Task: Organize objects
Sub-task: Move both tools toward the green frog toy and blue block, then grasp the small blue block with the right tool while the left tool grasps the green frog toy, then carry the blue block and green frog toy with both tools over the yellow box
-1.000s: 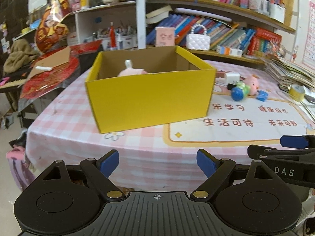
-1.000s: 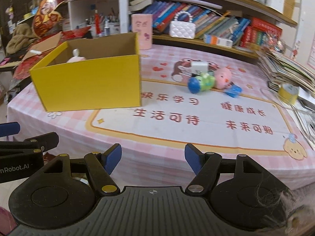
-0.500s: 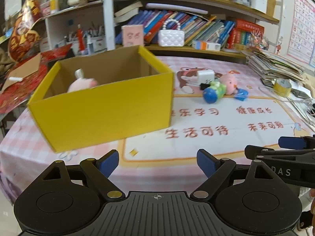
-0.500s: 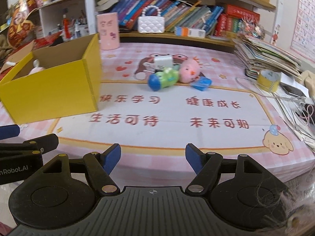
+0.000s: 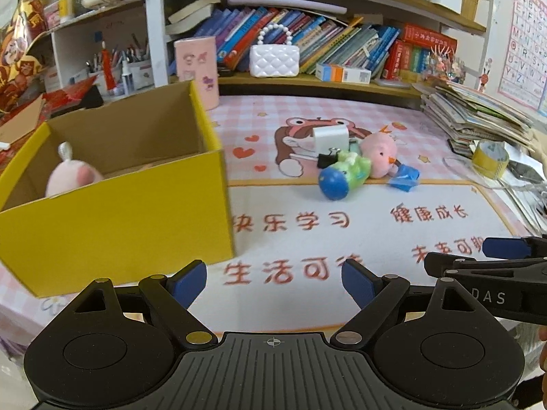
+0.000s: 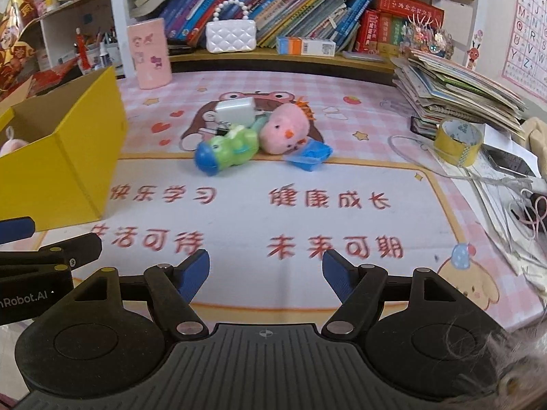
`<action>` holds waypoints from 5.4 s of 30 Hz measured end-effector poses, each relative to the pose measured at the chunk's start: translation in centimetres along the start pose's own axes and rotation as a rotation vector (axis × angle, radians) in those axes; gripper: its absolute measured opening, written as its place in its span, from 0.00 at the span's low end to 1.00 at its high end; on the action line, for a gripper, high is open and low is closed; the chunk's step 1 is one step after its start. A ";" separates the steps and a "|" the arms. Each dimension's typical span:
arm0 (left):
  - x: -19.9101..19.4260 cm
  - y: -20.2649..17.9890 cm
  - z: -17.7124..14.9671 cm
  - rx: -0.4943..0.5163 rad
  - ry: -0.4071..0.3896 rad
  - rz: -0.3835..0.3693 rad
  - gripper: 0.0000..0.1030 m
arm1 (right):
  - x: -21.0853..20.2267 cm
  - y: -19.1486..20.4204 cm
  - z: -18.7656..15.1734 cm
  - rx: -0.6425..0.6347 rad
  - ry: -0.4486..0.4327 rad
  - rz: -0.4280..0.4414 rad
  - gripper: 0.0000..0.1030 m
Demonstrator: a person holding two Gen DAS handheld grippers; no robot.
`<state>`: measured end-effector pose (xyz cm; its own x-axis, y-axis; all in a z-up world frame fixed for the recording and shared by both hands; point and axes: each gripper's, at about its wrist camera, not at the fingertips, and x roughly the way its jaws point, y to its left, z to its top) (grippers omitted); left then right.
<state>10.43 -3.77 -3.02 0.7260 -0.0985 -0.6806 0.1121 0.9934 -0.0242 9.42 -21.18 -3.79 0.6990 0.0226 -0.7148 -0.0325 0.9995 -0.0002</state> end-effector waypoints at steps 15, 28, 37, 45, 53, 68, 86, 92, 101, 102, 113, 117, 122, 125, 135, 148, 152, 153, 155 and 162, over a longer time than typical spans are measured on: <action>3.0 -4.4 3.0 -0.012 -0.015 0.045 0.86 | 3.4 -5.1 4.0 -0.021 -0.041 0.071 0.70; 6.0 -6.9 5.3 -0.005 -0.006 0.068 0.85 | 6.5 -7.9 7.1 0.001 -0.043 0.100 0.67; 8.1 -7.4 7.2 0.001 -0.002 0.107 0.85 | 11.7 -8.4 9.7 -0.162 0.011 0.194 0.67; 9.0 -7.8 7.5 -0.003 0.032 0.124 0.85 | 15.2 -7.9 10.0 -0.274 0.063 0.278 0.46; 12.2 -8.4 8.8 -0.019 0.046 0.106 0.85 | 13.4 -9.9 11.0 -0.196 -0.020 0.259 0.38; 15.9 -9.1 8.2 0.024 0.123 0.050 0.60 | 10.5 -11.6 10.8 -0.069 -0.040 0.247 0.37; 7.1 -5.6 5.6 -0.108 0.052 -0.034 0.59 | 7.2 -7.0 7.3 -0.057 -0.004 0.250 0.37; 4.4 -3.8 3.9 -0.116 0.042 -0.051 0.59 | 5.0 -4.7 5.6 -0.055 -0.002 0.242 0.37; 0.3 0.2 0.6 -0.138 0.034 -0.053 0.59 | 1.6 0.2 2.6 -0.071 0.002 0.245 0.37; -0.1 0.6 0.3 -0.144 0.033 -0.049 0.59 | 1.2 0.9 2.2 -0.074 0.005 0.248 0.37; -4.6 6.5 -3.2 -0.188 0.033 0.014 0.59 | -1.9 7.6 -0.9 -0.129 0.011 0.313 0.37; -5.8 8.0 -4.0 -0.188 0.027 0.031 0.59 | -2.7 9.4 -1.7 -0.132 0.009 0.330 0.37; -7.3 9.7 -5.1 -0.186 0.016 0.046 0.59 | -3.6 11.5 -2.6 -0.136 -0.003 0.344 0.37; -8.1 10.6 -5.6 -0.191 0.006 0.055 0.59 | -4.2 12.6 -3.0 -0.142 -0.013 0.351 0.37; -10.3 13.6 -7.1 -0.213 -0.032 0.084 0.59 | -5.6 15.6 -3.8 -0.151 -0.044 0.358 0.37; -11.8 16.0 -7.1 -0.244 -0.081 0.099 0.59 | -6.4 18.1 -3.5 -0.183 -0.073 0.352 0.37; -12.2 16.5 -6.1 -0.246 -0.118 0.107 0.59 | -6.2 18.1 -2.5 -0.174 -0.086 0.349 0.37; -12.2 16.7 -5.6 -0.247 -0.130 0.110 0.59 | -6.1 18.1 -2.1 -0.172 -0.093 0.348 0.37; -12.2 17.0 -4.8 -0.250 -0.148 0.116 0.59 | -5.8 18.2 -1.1 -0.166 -0.107 0.348 0.37; -10.9 17.8 -1.2 -0.248 -0.215 0.143 0.59 | -4.5 18.4 3.5 -0.170 -0.186 0.362 0.37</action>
<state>3.74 15.07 3.08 0.8518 0.0590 -0.5206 -0.1500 0.9795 -0.1344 8.13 -2.81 1.85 0.7367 0.3904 -0.5522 -0.4055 0.9085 0.1013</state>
